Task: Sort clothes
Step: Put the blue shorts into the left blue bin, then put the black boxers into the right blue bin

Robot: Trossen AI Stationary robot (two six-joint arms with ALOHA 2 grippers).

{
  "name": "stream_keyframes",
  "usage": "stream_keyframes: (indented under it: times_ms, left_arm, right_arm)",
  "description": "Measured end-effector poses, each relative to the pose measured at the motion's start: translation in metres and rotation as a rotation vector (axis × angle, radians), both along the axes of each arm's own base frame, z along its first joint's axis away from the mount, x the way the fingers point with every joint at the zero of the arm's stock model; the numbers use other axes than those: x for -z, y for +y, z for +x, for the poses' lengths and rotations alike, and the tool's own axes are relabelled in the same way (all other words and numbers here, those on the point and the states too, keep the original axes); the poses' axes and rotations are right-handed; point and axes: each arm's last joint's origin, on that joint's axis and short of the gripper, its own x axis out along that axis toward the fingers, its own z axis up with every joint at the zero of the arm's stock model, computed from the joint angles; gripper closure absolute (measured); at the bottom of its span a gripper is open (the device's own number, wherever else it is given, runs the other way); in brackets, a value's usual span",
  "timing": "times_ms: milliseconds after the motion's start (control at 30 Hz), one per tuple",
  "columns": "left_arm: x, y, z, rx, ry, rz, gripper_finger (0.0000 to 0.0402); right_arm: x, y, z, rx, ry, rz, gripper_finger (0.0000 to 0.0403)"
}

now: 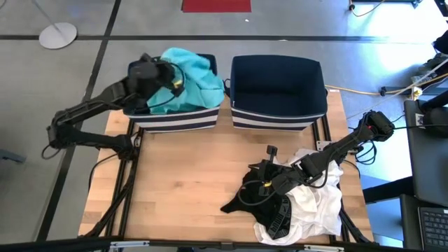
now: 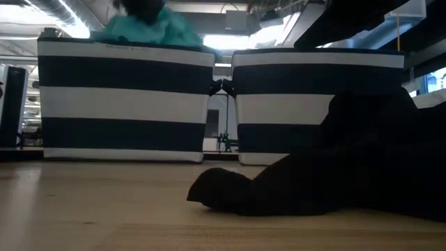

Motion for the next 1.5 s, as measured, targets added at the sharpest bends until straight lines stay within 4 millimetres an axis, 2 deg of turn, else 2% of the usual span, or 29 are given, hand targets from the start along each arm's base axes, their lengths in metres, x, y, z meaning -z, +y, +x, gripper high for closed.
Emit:
stream_keyframes:
  times_ms: [167,333,533,700,833,967,1133,1333,1500]
  left_arm:
    - [0.033,0.019,0.002,-0.038,0.118,-0.230,0.0392]
    - [0.065,0.035,0.013,-0.030,0.205,-0.437,0.0380]
    - [0.102,0.054,0.027,-0.097,0.343,-0.582,0.0363]
    - [0.126,0.069,0.031,-0.139,0.396,-0.687,0.0326]
    - [0.132,0.076,0.028,-0.146,0.404,-0.739,0.0284]
    - [0.118,0.075,0.023,-0.131,0.385,-0.764,0.0255]
    - [0.062,0.058,0.016,-0.079,0.286,-0.755,0.0243]
    - [-0.006,0.025,-0.004,0.009,0.077,-0.615,0.0242]
    - [-0.031,-0.009,-0.022,0.125,-0.056,-0.523,0.0242]
  right_arm:
    - [0.000,0.000,0.000,0.003,-0.002,-0.001,0.0386]
    - [0.000,0.000,0.000,0.004,-0.003,0.001,0.0386]
    - [0.000,0.000,0.000,0.003,-0.003,0.001,0.0386]
    - [0.000,0.000,0.000,-0.010,0.003,0.012,0.0386]
    - [0.000,0.000,0.000,-0.010,0.004,0.012,0.0386]
    - [0.000,0.000,0.000,-0.010,0.004,0.012,0.0386]
    - [0.000,0.000,0.000,-0.014,0.005,0.006,0.0386]
    - [0.000,0.001,0.000,-0.018,0.006,0.001,0.0386]
    - [0.000,0.001,0.000,-0.019,0.006,0.001,0.0386]
